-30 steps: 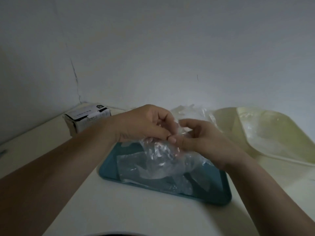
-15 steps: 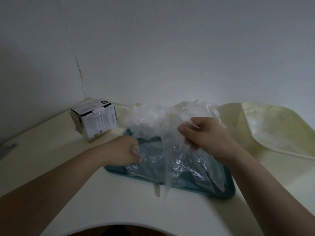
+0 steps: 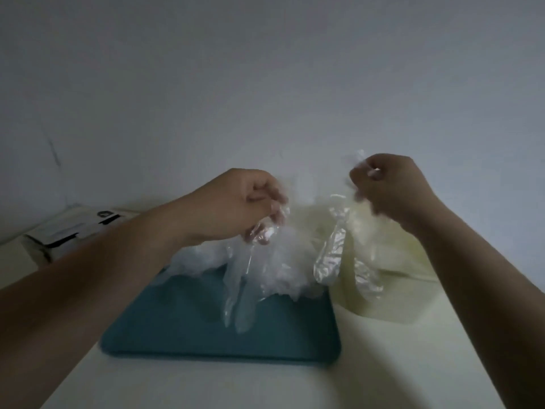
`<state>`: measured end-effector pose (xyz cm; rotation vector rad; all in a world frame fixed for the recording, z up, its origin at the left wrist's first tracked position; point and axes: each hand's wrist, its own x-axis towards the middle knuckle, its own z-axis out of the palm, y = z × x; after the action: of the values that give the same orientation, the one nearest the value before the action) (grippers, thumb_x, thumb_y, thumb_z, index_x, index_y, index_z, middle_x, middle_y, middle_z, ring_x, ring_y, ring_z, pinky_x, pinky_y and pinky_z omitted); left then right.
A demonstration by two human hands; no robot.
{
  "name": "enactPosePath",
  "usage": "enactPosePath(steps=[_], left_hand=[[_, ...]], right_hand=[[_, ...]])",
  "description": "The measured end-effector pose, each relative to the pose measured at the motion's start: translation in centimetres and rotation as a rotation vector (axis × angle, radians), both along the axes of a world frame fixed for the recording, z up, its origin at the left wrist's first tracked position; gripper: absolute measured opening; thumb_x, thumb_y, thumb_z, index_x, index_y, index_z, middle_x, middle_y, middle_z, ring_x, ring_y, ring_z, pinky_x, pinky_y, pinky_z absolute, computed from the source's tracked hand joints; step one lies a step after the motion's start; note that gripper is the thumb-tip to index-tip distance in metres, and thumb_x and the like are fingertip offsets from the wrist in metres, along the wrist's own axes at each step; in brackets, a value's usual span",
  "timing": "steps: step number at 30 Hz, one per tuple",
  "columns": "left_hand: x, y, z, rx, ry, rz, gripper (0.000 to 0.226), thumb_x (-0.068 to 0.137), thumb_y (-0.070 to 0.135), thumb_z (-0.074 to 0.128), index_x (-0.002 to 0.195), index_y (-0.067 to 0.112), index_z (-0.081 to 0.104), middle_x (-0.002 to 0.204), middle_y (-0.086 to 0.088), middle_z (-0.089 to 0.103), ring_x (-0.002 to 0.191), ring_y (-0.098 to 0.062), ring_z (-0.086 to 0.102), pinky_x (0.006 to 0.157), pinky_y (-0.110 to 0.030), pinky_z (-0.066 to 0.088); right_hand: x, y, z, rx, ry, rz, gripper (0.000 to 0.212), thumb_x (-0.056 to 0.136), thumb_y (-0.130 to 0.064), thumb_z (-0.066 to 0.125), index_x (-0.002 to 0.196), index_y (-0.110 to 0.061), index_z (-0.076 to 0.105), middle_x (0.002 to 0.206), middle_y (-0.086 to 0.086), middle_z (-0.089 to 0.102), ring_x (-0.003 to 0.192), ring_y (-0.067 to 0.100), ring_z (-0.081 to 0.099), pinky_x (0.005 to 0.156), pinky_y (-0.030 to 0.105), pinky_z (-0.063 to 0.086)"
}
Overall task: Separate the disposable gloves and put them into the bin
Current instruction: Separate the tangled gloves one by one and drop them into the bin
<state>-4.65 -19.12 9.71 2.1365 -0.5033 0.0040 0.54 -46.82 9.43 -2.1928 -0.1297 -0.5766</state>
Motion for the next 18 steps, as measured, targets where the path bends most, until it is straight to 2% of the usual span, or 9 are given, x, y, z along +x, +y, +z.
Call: enactPosePath(steps=[2, 5, 7, 9, 12, 13, 15, 16, 18], left_hand=[[0.6, -1.5, 0.9, 0.041, -0.021, -0.09, 0.012, 0.104, 0.01, 0.063, 0.107, 0.016, 0.073, 0.096, -0.001, 0.08, 0.069, -0.028, 0.069, 0.068, -0.047, 0.06], [1.2, -3.5, 2.8, 0.057, -0.046, -0.22, 0.012, 0.104, 0.011, 0.064, 0.108, 0.018, 0.073, 0.097, -0.001, 0.08, 0.062, -0.02, 0.067, 0.059, -0.04, 0.055], [1.9, -4.8, 4.1, 0.017, -0.056, -0.288, 0.012, 0.103, 0.011, 0.064, 0.108, 0.017, 0.073, 0.097, -0.004, 0.08, 0.061, -0.02, 0.067, 0.061, -0.045, 0.055], [3.2, -6.1, 5.4, -0.073, -0.064, -0.344, 0.011, 0.102, 0.013, 0.064, 0.107, 0.018, 0.071, 0.098, -0.007, 0.08, 0.06, -0.021, 0.065, 0.063, -0.047, 0.054], [5.8, -8.5, 6.2, -0.238, -0.005, -0.379, 0.005, 0.099, 0.019, 0.066, 0.104, 0.019, 0.068, 0.095, -0.008, 0.079, 0.057, -0.019, 0.061, 0.055, -0.03, 0.048], [6.8, -9.5, 6.1, -0.258, 0.013, -0.369, 0.004, 0.1, 0.018, 0.066, 0.104, 0.019, 0.067, 0.094, -0.008, 0.079, 0.058, -0.019, 0.061, 0.051, -0.026, 0.047], [9.2, -11.7, 5.0, -0.225, 0.031, -0.342, 0.002, 0.104, 0.015, 0.064, 0.105, 0.016, 0.064, 0.095, -0.009, 0.079, 0.064, -0.022, 0.065, 0.048, -0.025, 0.047], [10.4, -12.9, 4.1, -0.191, 0.038, -0.342, 0.001, 0.104, 0.015, 0.065, 0.104, 0.015, 0.063, 0.095, -0.01, 0.08, 0.067, -0.024, 0.067, 0.048, -0.026, 0.048], [12.7, -14.9, 2.0, -0.108, 0.037, -0.336, 0.004, 0.102, 0.015, 0.068, 0.103, 0.012, 0.066, 0.095, -0.011, 0.08, 0.071, -0.022, 0.07, 0.051, -0.029, 0.052]], right_hand=[[2.1, -2.5, -0.4, -0.127, 0.052, -0.114, 0.022, 0.096, -0.025, 0.056, 0.081, -0.014, 0.068, 0.068, 0.004, 0.075, 0.038, 0.014, 0.057, 0.043, 0.023, 0.047], [4.7, -5.1, -1.9, -0.312, 0.152, -0.243, 0.021, 0.096, -0.027, 0.053, 0.083, -0.017, 0.065, 0.075, 0.001, 0.074, 0.052, 0.023, 0.067, 0.062, 0.034, 0.06], [5.6, -6.1, -3.3, -0.45, 0.214, -0.307, 0.019, 0.098, -0.027, 0.052, 0.089, -0.018, 0.066, 0.083, 0.001, 0.071, 0.066, 0.025, 0.068, 0.067, 0.031, 0.055], [6.3, -6.8, -4.4, -0.501, 0.266, -0.317, 0.017, 0.099, -0.028, 0.053, 0.092, -0.02, 0.066, 0.089, 0.003, 0.069, 0.075, 0.026, 0.066, 0.069, 0.031, 0.05], [6.8, -6.7, -5.1, -0.528, 0.35, -0.262, 0.013, 0.096, -0.025, 0.059, 0.087, -0.018, 0.065, 0.094, 0.007, 0.07, 0.074, 0.025, 0.066, 0.07, 0.032, 0.054], [7.1, -7.0, -5.1, -0.51, 0.372, -0.227, 0.01, 0.094, -0.022, 0.062, 0.093, -0.014, 0.068, 0.099, 0.01, 0.071, 0.079, 0.028, 0.068, 0.073, 0.033, 0.056], [7.5, -7.8, -4.0, -0.376, 0.399, -0.162, 0.026, 0.091, -0.011, 0.067, 0.116, -0.005, 0.07, 0.111, 0.015, 0.069, 0.093, 0.03, 0.067, 0.081, 0.034, 0.053], [7.4, -8.5, -3.0, -0.249, 0.404, -0.14, 0.033, 0.09, -0.008, 0.07, 0.123, -0.005, 0.068, 0.112, 0.017, 0.068, 0.093, 0.029, 0.064, 0.081, 0.034, 0.052], [6.8, -10.3, -1.3, -0.024, 0.368, -0.151, 0.044, 0.085, -0.014, 0.082, 0.125, -0.015, 0.065, 0.108, 0.013, 0.07, 0.086, 0.029, 0.067, 0.08, 0.034, 0.057]])
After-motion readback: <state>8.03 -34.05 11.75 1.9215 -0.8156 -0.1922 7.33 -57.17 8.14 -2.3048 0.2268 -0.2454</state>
